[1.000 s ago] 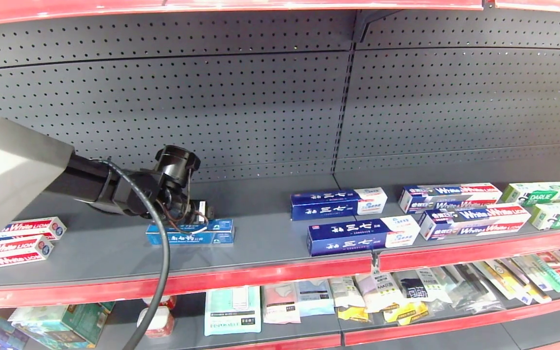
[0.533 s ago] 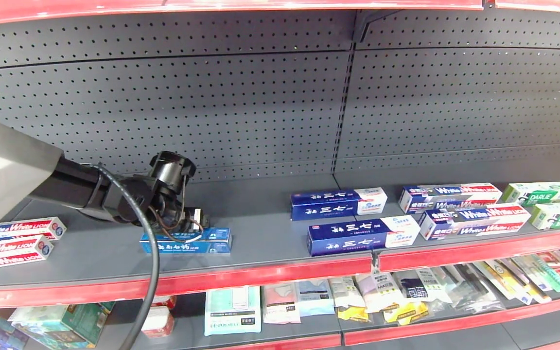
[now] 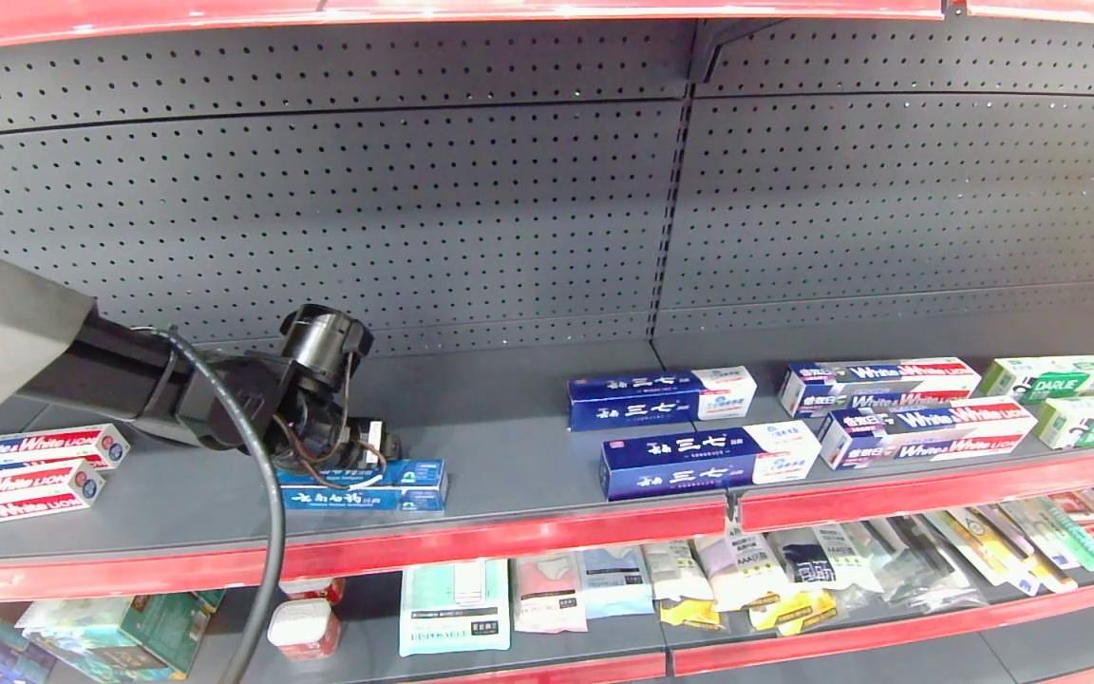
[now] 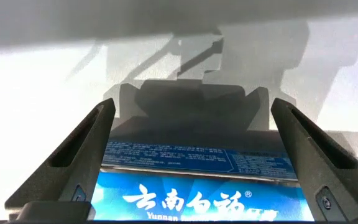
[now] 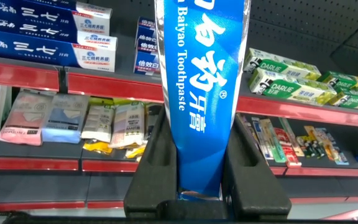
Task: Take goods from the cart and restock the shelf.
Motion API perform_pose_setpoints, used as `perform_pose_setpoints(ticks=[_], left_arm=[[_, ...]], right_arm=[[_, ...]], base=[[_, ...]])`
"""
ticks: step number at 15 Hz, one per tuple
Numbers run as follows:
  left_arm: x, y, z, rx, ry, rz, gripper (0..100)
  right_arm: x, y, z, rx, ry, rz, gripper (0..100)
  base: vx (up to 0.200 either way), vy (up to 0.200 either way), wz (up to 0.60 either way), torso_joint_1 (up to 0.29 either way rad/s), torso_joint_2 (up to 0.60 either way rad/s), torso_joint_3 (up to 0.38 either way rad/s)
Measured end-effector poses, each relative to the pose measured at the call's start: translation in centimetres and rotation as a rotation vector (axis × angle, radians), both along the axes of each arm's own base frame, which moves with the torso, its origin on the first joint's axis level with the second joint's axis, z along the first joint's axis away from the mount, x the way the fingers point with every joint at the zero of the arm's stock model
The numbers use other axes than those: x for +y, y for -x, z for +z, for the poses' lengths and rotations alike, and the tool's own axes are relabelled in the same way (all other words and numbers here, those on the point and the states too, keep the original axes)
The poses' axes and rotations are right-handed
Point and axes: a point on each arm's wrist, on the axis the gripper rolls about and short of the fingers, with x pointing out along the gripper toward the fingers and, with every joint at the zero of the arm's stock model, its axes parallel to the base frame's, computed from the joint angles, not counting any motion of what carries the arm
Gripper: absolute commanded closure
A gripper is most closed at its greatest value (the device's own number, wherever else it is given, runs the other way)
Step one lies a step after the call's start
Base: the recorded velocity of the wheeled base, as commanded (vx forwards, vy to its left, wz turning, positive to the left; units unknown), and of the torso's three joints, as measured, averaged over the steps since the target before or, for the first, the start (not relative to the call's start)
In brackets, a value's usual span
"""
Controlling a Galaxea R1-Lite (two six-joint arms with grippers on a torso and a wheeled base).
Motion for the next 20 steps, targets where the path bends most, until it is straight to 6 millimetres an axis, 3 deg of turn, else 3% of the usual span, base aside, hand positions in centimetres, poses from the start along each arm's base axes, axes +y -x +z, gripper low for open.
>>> perform_pose_setpoints(ticks=[20], left_arm=[[0.6, 2.1, -0.5, 0.042, -0.02, -0.008, 0]], right_arm=[[0.0, 0.0, -0.5, 0.016, -0.002, 0.005, 100]], base=[[0.0, 0.0, 0.0, 0.0, 0.0, 0.0]])
